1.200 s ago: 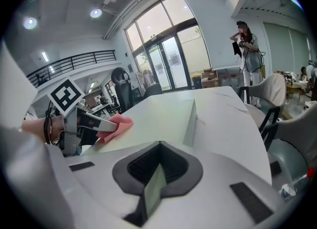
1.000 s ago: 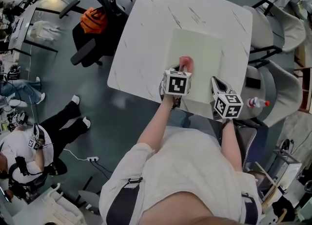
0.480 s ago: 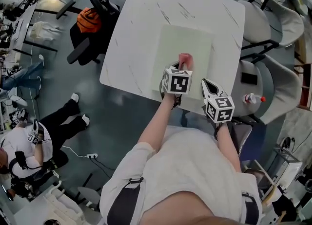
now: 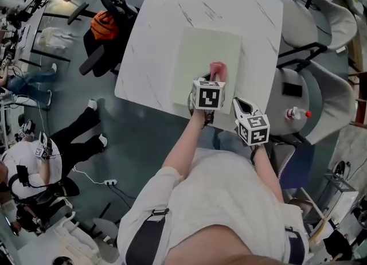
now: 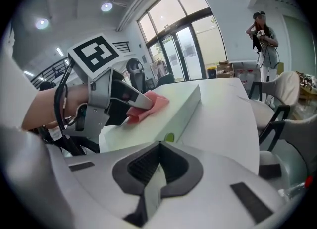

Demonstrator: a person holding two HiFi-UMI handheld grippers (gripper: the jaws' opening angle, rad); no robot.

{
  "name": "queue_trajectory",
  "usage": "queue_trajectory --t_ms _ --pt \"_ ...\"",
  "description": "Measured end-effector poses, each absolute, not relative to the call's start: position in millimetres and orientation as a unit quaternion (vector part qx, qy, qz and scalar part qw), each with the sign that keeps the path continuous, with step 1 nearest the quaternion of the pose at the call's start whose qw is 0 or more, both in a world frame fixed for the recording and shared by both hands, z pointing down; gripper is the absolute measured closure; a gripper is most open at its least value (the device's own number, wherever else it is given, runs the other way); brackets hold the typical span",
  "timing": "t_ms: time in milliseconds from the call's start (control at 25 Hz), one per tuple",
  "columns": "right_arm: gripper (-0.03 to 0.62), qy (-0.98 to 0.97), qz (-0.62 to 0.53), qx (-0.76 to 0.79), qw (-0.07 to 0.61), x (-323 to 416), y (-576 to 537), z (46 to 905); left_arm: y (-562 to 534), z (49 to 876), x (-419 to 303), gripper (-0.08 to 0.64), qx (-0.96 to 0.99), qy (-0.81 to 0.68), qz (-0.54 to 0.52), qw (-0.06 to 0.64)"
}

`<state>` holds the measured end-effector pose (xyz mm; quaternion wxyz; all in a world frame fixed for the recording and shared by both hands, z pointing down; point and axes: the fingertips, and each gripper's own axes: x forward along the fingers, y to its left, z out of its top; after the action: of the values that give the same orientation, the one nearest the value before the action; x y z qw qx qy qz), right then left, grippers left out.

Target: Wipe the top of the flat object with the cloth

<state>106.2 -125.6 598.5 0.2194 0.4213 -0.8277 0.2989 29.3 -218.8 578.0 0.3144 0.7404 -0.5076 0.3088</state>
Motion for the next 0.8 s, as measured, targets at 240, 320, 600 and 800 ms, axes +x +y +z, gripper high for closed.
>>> queue_trajectory --t_ms 240,320,600,800 --pt "0.583 -0.834 0.295 0.408 0.224 103 -121 601 -212 578 53 0.525 0.75 -0.496 0.31 0.31" --pt "0.583 -0.835 0.295 0.406 0.224 103 -120 601 -211 578 58 0.525 0.751 -0.492 0.309 0.312" --pt "0.583 -0.841 0.29 0.399 0.224 101 -118 598 -205 576 68 0.525 0.754 -0.487 0.314 0.309" --pt "0.583 -0.844 0.286 0.397 0.219 107 -117 593 -197 575 70 0.525 0.753 -0.492 0.312 0.307"
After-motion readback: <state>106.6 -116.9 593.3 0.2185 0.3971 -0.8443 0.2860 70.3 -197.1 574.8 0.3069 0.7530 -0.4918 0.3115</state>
